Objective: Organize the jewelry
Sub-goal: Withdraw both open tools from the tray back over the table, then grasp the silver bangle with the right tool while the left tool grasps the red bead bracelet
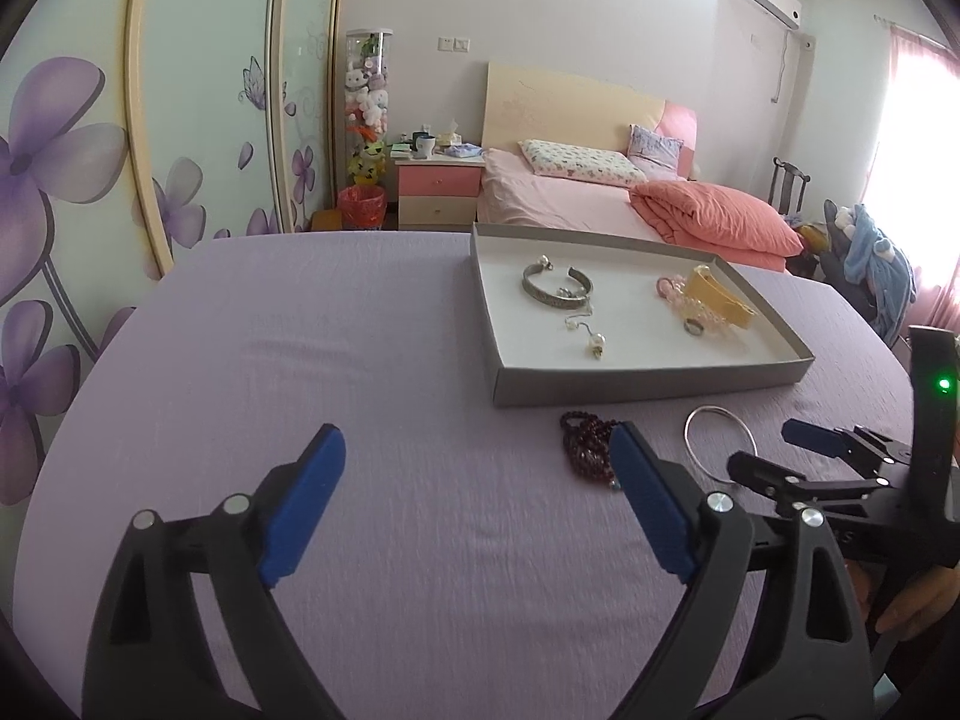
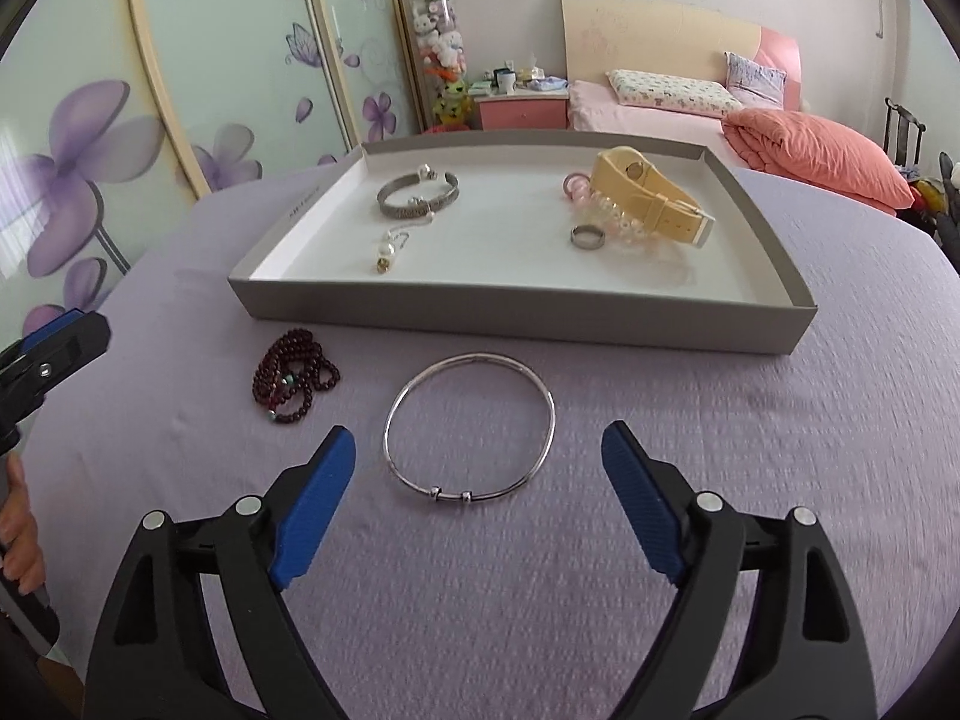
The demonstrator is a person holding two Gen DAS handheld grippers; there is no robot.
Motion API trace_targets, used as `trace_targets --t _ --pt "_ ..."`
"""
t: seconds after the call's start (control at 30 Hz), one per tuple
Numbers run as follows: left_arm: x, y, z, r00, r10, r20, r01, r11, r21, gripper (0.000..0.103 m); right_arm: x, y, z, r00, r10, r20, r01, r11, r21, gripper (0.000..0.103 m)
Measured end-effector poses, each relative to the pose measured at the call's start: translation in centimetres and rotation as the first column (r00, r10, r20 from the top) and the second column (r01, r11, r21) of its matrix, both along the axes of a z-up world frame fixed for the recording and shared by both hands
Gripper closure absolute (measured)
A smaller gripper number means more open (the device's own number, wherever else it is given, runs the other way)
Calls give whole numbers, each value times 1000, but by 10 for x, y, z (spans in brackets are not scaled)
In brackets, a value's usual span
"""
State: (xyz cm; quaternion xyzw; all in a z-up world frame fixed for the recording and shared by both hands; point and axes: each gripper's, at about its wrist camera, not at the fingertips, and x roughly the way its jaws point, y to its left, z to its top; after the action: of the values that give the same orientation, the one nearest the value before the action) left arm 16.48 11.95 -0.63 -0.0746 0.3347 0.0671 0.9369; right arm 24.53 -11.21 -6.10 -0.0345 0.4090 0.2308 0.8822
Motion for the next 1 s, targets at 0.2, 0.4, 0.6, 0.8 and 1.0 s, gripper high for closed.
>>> trace_targets --t 0.2,0.4,0.6,0.8,1.0 --pt "-3 3 1 1000 6 5 -6 1000 -4 13 5 6 -6 1000 -27 -16 26 998 -56 12" --pt "-2 8 1 1000 18 2 -18 1000 -4 13 9 17 -15 998 -40 -46 35 995 -94 10" --pt "0 7 -2 1000 20 -8 -20 1000 -4 13 11 23 -15 998 -50 -27 46 992 -115 13" --pt "2 7 -7 1000 18 -25 -19 1000 -10 13 12 24 -13 999 -37 -16 35 993 -110 25" --pt "2 3 -11 999 12 -37 -12 1000 -5 13 11 19 -12 999 -30 -14 28 994 -106 30"
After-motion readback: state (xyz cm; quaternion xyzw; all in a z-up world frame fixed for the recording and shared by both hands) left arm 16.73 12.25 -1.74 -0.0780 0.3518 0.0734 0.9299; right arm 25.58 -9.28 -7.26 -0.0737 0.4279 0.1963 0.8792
